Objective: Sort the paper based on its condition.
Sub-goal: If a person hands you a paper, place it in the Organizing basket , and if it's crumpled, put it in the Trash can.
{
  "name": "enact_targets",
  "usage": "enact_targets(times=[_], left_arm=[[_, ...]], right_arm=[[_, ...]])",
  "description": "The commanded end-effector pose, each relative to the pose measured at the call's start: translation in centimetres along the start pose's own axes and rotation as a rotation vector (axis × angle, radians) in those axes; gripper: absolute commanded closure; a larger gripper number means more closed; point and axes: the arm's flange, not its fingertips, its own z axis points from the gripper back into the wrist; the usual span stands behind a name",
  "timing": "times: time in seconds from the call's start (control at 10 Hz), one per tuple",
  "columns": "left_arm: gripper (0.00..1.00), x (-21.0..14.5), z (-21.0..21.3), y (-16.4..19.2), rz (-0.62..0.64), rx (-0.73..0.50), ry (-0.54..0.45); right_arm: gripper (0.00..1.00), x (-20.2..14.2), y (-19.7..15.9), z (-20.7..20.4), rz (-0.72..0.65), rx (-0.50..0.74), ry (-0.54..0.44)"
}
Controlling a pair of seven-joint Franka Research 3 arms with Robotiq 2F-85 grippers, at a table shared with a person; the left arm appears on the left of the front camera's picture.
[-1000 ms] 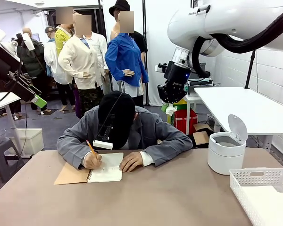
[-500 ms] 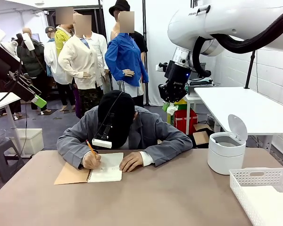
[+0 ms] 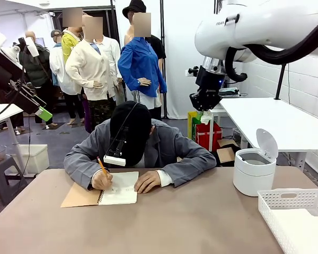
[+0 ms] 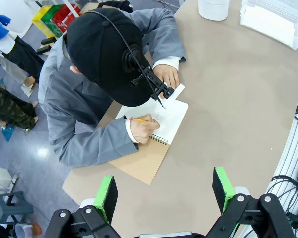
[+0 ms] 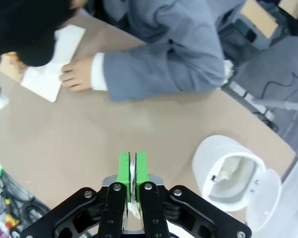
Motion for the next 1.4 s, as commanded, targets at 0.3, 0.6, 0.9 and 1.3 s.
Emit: enact_targets(times=[0.3,0.6,0.9,1.3], left_arm=[[0.0,-0.1,0.0,0.0,0.002,-0.002,-0.001],[0.0,-0.1,0.0,0.0,0.002,-0.002,-0.001],[0.0,-0.1,0.0,0.0,0.002,-0.002,-0.001],[0.0,-0.1,0.0,0.0,0.002,-0.002,-0.001]], right_arm=[[1.0,-2.7,-4.1,-2.2,-0.083,-0.155,-0.001],[1.0,-5.2,-6.3,-1.9,-0.085,-0.214,0.042],[1.0,-7.8,-8.5,-3.4,-0.1,-0.288,0.098],[1.0,-9.5,-10.4,-5.8,-0.11,-0.346,0.134]])
